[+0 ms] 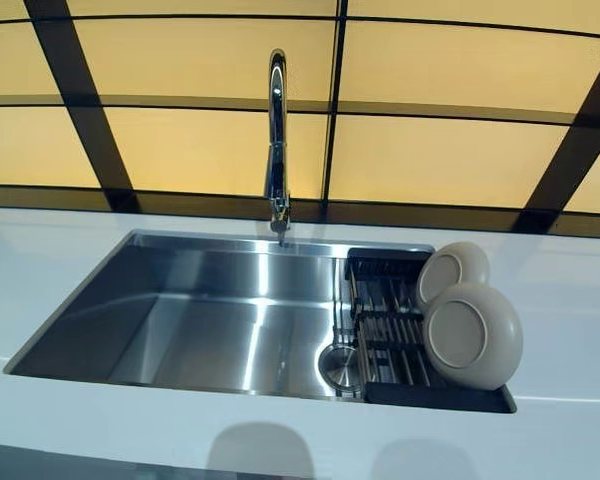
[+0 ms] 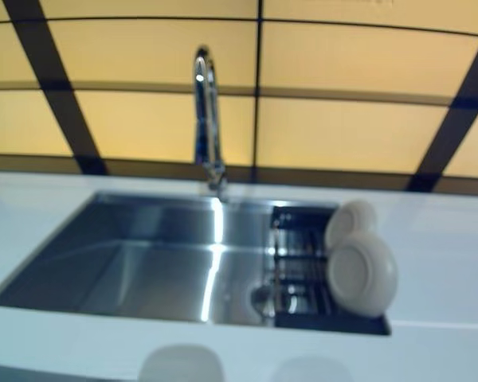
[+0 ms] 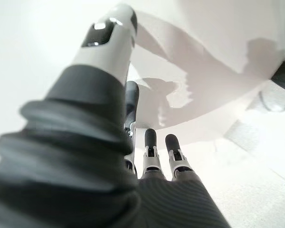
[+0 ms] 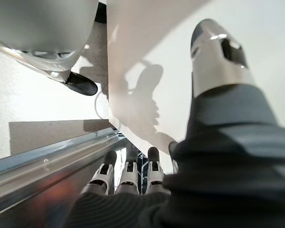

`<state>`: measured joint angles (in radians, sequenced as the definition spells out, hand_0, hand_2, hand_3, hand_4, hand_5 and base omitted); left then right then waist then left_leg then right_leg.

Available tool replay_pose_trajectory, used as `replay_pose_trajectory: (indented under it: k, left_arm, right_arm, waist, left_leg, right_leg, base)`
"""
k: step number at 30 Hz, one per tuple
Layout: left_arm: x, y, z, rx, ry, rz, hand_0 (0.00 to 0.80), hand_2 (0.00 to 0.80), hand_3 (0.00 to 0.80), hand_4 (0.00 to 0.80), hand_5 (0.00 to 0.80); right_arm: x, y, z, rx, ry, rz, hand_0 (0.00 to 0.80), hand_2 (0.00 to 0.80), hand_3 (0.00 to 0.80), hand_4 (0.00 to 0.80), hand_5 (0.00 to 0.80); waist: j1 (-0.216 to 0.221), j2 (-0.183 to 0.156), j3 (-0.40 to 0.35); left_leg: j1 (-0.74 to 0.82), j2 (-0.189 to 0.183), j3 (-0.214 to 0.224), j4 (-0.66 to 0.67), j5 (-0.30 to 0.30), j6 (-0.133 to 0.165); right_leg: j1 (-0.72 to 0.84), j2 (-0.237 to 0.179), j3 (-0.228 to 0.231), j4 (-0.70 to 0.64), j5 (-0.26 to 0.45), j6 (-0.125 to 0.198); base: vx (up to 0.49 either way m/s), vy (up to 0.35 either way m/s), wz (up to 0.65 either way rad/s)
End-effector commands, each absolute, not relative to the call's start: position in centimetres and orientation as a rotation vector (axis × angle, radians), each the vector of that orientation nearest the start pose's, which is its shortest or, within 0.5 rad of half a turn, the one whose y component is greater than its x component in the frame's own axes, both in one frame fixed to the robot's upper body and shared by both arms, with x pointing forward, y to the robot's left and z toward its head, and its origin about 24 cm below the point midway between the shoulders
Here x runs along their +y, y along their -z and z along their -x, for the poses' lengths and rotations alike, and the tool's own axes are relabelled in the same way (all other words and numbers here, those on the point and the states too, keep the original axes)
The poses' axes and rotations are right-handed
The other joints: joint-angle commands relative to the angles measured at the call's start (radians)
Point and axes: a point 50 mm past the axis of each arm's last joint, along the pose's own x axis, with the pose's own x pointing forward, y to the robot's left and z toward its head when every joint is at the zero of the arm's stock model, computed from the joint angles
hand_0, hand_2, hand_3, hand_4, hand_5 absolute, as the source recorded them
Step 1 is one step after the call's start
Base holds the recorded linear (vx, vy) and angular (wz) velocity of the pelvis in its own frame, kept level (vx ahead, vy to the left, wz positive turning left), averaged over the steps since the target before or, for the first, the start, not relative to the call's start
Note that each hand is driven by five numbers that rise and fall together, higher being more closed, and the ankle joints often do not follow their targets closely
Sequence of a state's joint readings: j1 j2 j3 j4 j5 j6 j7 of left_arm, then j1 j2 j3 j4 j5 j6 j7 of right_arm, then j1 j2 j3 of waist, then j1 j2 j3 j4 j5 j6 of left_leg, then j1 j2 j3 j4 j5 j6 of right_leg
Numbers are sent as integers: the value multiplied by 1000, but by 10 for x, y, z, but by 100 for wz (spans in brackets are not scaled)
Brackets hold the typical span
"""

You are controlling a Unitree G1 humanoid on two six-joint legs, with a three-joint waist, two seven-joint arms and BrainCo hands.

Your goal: Take plates into dishwasher

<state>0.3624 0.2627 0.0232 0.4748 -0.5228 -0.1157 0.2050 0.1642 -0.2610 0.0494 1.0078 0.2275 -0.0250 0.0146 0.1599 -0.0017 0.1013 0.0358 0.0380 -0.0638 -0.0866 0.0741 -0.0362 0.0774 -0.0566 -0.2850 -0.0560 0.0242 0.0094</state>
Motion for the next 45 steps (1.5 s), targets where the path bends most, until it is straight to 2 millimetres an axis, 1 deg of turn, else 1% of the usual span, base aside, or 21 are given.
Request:
replay_pose_trajectory:
  k: [1,4,7,9,13,14,15,16,17,18,24,29,34,36,37,45]
  left_arm:
    - [265,-55,-248,-161,-382,178,0,0,0,0,0]
    - [261,-52,-248,-147,-388,186,0,0,0,0,0]
    - [260,-55,-247,-174,-400,188,0,0,0,0,0]
    - [261,-61,-246,-205,-414,184,0,0,0,0,0]
    - [262,-60,-243,-207,-405,182,0,0,0,0,0]
    - [262,-60,-243,-205,-402,183,116,116,116,116,116]
    - [262,-60,-242,-205,-402,183,185,185,185,185,185]
    - [262,-60,-242,-205,-402,185,383,383,383,383,383]
    - [261,-59,-243,-203,-400,190,668,668,668,668,668]
    - [261,-60,-243,-204,-401,191,800,800,800,800,800]
    - [261,-60,-243,-209,-398,199,800,800,800,800,800]
    - [263,-67,-243,-254,-415,192,800,800,800,800,800]
    - [268,-83,-241,-352,-461,177,800,800,800,800,800]
    - [270,-97,-237,-440,-491,147,800,800,800,800,800]
    - [270,-99,-237,-449,-492,146,800,800,800,800,800]
    - [268,-99,-238,-445,-486,149,800,800,800,800,800]
  right_arm:
    - [-244,142,-107,1007,187,63,0,0,0,0,0]
    - [-245,143,-105,1011,182,69,0,0,0,0,0]
    - [-246,143,-104,1013,181,71,0,0,0,0,0]
    - [-246,143,-103,1010,184,71,0,0,0,0,0]
    - [-247,143,-103,1004,187,69,0,0,0,0,0]
    - [-246,142,-103,1003,188,68,0,0,0,0,0]
    - [-246,142,-104,1003,188,68,0,0,0,0,0]
    - [-246,142,-104,1003,188,68,0,0,0,0,0]
    - [-246,142,-105,1002,187,69,0,0,0,0,0]
    - [-246,141,-106,1002,186,70,0,0,0,0,0]
    - [-247,141,-107,997,184,72,0,0,0,0,0]
    - [-247,139,-110,996,183,75,0,0,0,0,0]
    - [-246,140,-110,998,183,75,0,0,0,0,0]
    - [-244,141,-107,1000,184,70,0,0,0,0,0]
    - [-244,141,-106,1000,184,70,0,0,0,0,0]
    - [-244,140,-108,999,173,73,0,0,0,0,0]
  waist:
    - [-51,-20,-61]
    - [-56,-18,-61]
    - [-55,-19,-59]
    - [-54,-22,-58]
    - [-54,-26,-57]
    - [-54,-26,-57]
    - [-54,-26,-57]
    - [-55,-26,-56]
    - [-56,-25,-54]
    - [-57,-25,-54]
    - [-59,-24,-52]
    - [-61,-25,-54]
    - [-63,-26,-54]
    - [-64,-27,-55]
    - [-64,-28,-56]
    - [-70,-26,-61]
  left_leg:
    - [35,-49,5,-1,-17,16]
    - [37,-47,9,-1,-17,15]
    - [41,-46,12,-1,-19,14]
    - [44,-44,12,-1,-20,14]
    - [48,-43,13,-1,-22,14]
    - [48,-43,13,-1,-22,14]
    - [49,-43,13,-1,-22,14]
    - [50,-43,14,-1,-22,13]
    - [52,-42,15,-1,-22,14]
    - [52,-42,15,-1,-22,13]
    - [55,-43,16,-1,-22,14]
    - [57,-42,18,-1,-24,13]
    - [59,-42,18,-1,-26,13]
    - [60,-42,15,-1,-28,13]
    - [60,-42,15,-1,-28,13]
    - [62,-44,14,-1,-31,12]
  right_leg:
    - [47,-46,50,-29,53,65]
    - [48,-46,52,-29,53,66]
    - [51,-47,51,-29,50,65]
    - [53,-46,50,-29,50,64]
    - [57,-45,51,-30,50,64]
    - [57,-44,52,-30,50,64]
    - [57,-44,52,-30,50,64]
    - [58,-44,51,-30,50,64]
    - [59,-43,52,-30,51,63]
    - [60,-43,53,-30,51,63]
    - [61,-43,54,-29,50,63]
    - [62,-43,58,-30,49,63]
    - [63,-43,62,-30,48,62]
    - [63,-42,64,-30,46,60]
    - [63,-42,65,-29,46,60]
    - [63,-40,71,-30,45,61]
  base:
    - [1,31,8]
    - [3,14,4]
    - [0,0,0]
    - [0,0,0]
    - [0,0,0]
    - [0,0,0]
    - [0,0,0]
    - [-1,1,4]
    - [-1,5,6]
    - [-2,7,8]
    - [-1,3,2]
    - [-2,3,1]
    - [0,0,0]
    - [0,0,0]
    - [0,0,0]
    - [-1,2,-4]
